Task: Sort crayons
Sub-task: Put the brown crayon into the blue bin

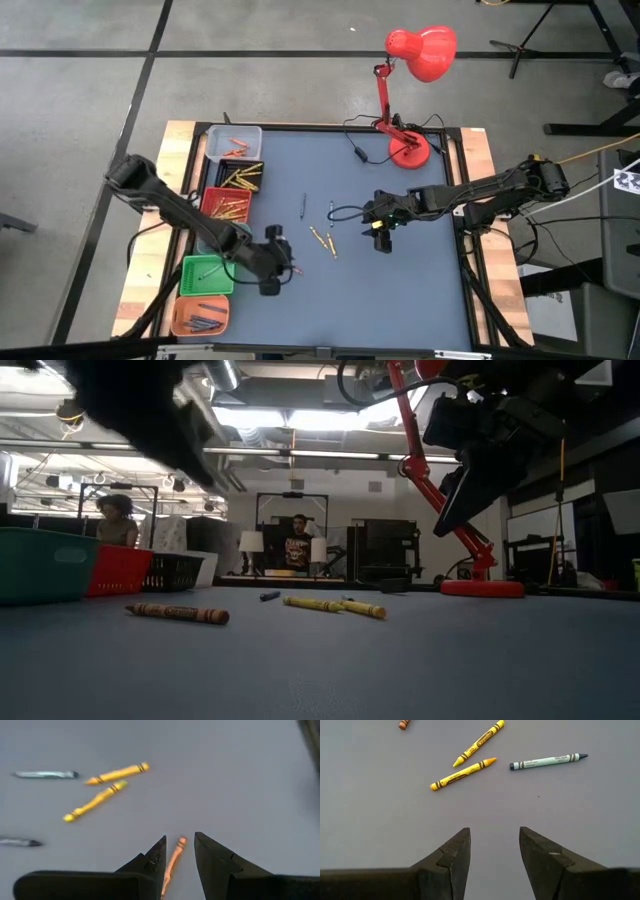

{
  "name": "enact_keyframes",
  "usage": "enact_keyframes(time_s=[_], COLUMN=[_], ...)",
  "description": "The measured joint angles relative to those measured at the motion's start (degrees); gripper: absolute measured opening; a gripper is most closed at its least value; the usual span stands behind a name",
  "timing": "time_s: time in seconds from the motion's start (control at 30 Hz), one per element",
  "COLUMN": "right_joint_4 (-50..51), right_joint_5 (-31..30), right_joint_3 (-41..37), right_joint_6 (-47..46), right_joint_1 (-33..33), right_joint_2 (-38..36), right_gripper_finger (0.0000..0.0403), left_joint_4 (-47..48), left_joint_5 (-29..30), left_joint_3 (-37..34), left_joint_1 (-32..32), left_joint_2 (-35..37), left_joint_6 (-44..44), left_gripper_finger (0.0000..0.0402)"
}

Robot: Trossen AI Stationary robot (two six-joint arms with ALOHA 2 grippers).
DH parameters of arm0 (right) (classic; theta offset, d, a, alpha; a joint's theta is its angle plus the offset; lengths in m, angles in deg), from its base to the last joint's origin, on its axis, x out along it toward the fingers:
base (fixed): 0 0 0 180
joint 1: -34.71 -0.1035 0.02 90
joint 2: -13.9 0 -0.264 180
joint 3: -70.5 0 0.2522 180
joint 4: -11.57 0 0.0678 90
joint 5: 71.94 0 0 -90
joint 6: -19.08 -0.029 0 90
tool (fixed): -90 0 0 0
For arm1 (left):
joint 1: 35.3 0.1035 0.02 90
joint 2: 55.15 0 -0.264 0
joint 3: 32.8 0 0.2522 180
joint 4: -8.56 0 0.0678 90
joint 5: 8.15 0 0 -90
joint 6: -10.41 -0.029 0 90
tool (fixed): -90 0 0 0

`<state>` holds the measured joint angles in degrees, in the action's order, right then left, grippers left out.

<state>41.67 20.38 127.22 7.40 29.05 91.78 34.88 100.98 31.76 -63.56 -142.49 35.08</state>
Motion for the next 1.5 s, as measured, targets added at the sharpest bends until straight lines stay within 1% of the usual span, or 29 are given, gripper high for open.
enact_keyframes(time_s=[0.13, 0.43, 0.6, 0.77, 1.03, 1.13, 1.3, 1.43, 1.5], right_joint_4=[0.0, 0.0, 0.0, 0.0, 0.0, 0.0, 0.0, 0.0, 0.0], right_joint_5=[0.0, 0.0, 0.0, 0.0, 0.0, 0.0, 0.0, 0.0, 0.0], right_joint_3=[0.0, 0.0, 0.0, 0.0, 0.0, 0.0, 0.0, 0.0, 0.0], right_joint_6=[0.0, 0.0, 0.0, 0.0, 0.0, 0.0, 0.0, 0.0, 0.0], right_joint_1=[0.0, 0.0, 0.0, 0.0, 0.0, 0.0, 0.0, 0.0, 0.0], right_joint_2=[0.0, 0.0, 0.0, 0.0, 0.0, 0.0, 0.0, 0.0, 0.0], right_gripper_finger=[0.0168, 0.0168, 0.0168, 0.0168, 0.0168, 0.0168, 0.0168, 0.0168, 0.0168], left_joint_4=[-0.2, -0.1, -0.1, 0.0, 0.1, 0.1, 1.1, 2.3, 4.6], left_joint_5=[-3.7, -3.9, -3.8, -6.6, -7.7, -7.9, -7.6, -6.9, -6.9], left_joint_3=[0.0, 0.0, 0.2, 0.2, 0.1, 0.0, -0.2, -0.2, -0.2], left_joint_1=[0.3, 0.3, 0.6, 1.7, 2.9, 2.9, 3.0, 3.1, 3.0], left_joint_2=[-5.1, -13.8, -15.8, -15.9, -16.0, -15.5, -12.5, -7.4, -4.7], left_joint_6=[-3.1, -4.3, -2.2, -0.7, 1.9, 1.9, 2.0, 2.2, 2.3], left_gripper_finger=[0.0086, 0.0086, 0.0086, 0.0078, 0.0013, 0.0005, 0.0007, 0.0003, 0.0002])
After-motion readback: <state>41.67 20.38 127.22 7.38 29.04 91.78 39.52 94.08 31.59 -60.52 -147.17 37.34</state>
